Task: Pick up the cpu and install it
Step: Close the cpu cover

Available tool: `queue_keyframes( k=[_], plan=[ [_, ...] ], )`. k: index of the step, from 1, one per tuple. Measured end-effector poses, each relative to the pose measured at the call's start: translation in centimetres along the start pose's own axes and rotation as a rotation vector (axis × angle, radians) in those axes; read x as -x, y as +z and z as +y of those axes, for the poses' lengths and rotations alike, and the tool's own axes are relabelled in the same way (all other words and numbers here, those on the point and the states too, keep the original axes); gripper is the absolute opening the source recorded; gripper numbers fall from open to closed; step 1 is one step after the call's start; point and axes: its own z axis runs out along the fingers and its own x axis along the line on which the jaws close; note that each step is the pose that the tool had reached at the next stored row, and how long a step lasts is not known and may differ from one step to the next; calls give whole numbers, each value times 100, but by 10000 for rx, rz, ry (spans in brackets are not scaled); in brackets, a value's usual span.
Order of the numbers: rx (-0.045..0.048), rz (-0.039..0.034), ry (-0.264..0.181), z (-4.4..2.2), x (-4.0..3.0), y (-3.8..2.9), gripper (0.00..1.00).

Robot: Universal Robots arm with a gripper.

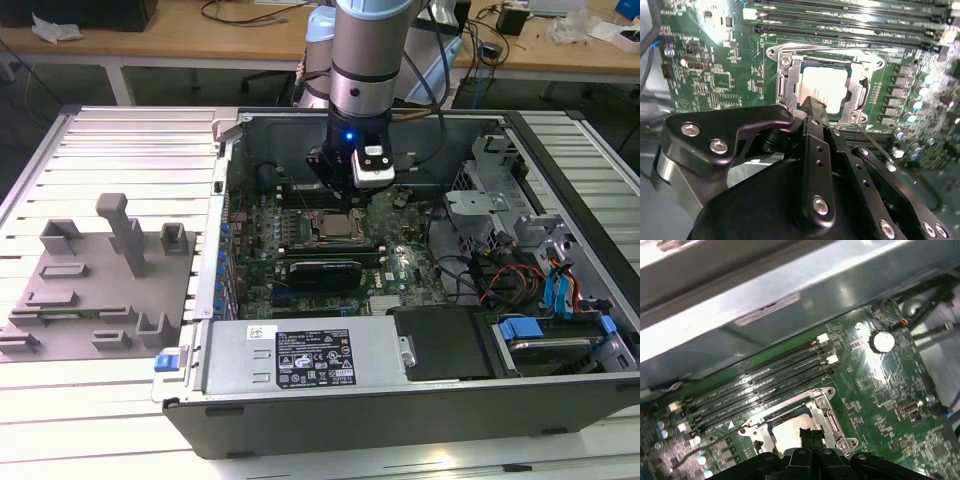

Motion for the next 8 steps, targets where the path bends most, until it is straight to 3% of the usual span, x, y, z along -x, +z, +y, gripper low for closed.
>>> queue_keyframes(
  k=[2, 8],
  plan=[
    [6, 2, -621, 0, 0, 2, 11],
    [20, 6, -1923, 0, 0, 6, 11]
  ],
)
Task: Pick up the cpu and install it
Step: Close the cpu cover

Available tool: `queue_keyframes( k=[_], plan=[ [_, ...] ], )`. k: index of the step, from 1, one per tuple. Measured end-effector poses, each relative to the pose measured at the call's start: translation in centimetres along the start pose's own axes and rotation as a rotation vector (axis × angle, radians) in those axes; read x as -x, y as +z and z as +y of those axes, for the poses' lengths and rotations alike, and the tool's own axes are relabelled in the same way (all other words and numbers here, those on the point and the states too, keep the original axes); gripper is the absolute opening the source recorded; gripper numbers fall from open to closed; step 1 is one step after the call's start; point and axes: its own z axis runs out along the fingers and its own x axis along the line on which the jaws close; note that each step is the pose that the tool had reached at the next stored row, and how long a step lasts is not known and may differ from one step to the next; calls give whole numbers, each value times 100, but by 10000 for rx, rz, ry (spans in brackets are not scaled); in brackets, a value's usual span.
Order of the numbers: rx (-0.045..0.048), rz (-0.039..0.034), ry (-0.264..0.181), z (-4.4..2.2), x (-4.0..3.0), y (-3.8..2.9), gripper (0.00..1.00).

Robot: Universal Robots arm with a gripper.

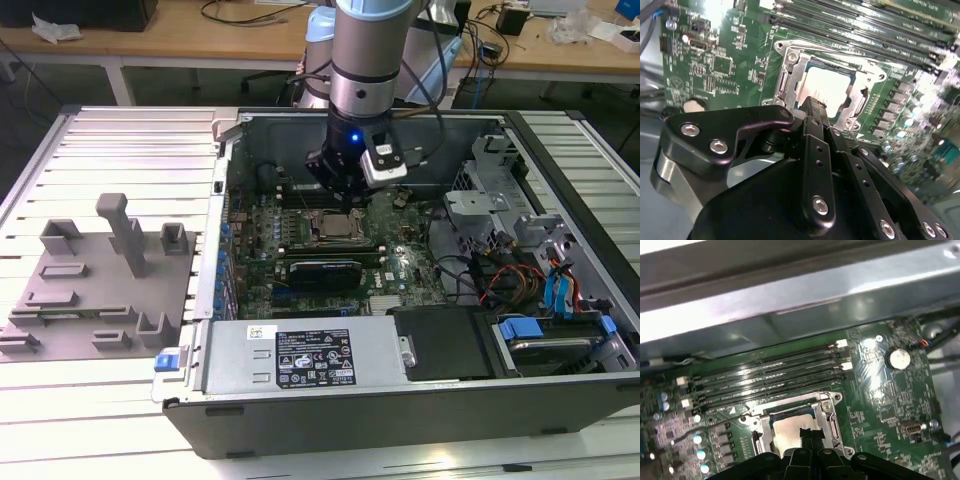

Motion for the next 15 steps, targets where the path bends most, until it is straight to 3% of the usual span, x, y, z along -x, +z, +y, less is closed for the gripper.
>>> queue_keyframes(
  k=[9, 15],
  plan=[
    [5, 6, -1808, 0, 0, 14, 11],
    [1, 5, -1914, 0, 0, 14, 11]
  ],
)
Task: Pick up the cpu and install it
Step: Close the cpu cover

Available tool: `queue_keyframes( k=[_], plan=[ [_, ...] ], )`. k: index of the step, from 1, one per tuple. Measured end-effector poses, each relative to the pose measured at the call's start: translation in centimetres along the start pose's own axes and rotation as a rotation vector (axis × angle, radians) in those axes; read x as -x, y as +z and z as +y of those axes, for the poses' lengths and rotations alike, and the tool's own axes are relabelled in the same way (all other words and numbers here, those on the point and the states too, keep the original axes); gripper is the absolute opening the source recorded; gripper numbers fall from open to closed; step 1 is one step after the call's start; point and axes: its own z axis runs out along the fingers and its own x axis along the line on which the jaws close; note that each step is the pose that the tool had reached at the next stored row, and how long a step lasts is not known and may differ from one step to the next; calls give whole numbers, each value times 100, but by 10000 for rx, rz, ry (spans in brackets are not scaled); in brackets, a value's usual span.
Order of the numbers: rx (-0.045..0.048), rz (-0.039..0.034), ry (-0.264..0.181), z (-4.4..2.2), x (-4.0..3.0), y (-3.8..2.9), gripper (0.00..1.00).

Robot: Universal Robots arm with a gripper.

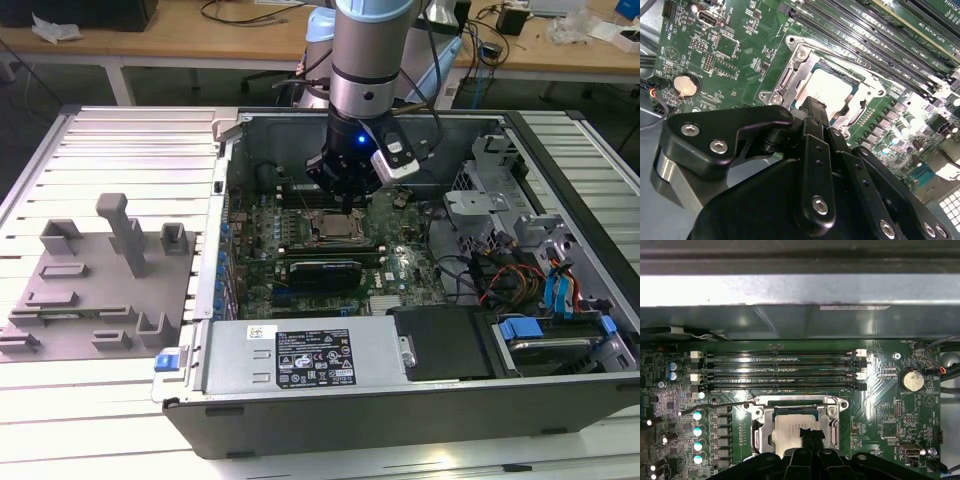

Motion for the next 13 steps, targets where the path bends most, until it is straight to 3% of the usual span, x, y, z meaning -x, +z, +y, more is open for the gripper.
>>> queue_keyframes(
  k=[13],
  plan=[
    [1, 0, -2, -1, -36, 3, 11]
  ],
)
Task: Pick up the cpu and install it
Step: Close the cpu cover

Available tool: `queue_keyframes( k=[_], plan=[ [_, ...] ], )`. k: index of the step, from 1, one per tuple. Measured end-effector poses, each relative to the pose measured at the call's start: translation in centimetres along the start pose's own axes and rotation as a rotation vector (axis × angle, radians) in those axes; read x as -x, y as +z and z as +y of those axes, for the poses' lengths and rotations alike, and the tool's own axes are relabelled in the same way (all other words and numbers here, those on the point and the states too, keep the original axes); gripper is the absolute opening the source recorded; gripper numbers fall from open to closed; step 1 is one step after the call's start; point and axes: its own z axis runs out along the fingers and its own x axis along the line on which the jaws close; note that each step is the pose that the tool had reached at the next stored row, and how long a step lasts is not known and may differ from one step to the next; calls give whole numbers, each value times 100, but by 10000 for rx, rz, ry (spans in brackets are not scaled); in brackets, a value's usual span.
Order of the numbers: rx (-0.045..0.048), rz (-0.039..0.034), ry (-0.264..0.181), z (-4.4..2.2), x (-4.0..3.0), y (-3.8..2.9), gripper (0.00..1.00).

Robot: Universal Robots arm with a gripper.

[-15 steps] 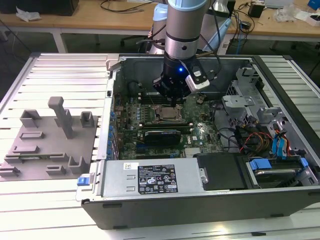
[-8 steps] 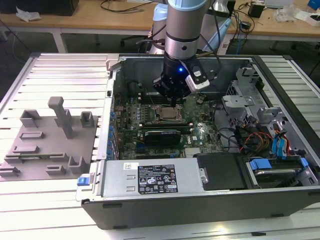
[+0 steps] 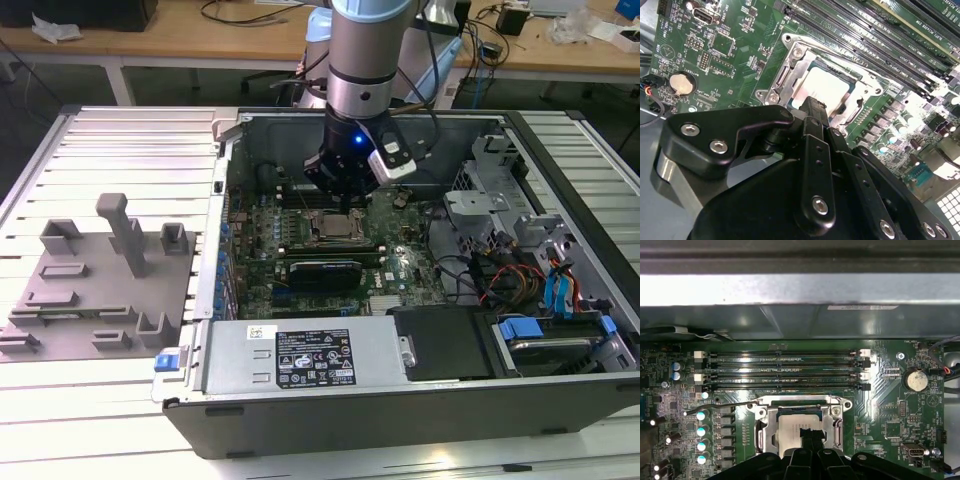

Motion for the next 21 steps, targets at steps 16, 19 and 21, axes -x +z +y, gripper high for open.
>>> queue_keyframes(
  k=[16, 19, 21],
  plan=[
    [1, 0, 2, -4, -53, 7, 11],
    [0, 0, 0, -18, -106, 15, 11],
    [1, -1, 1, -25, -126, 24, 11]
  ],
)
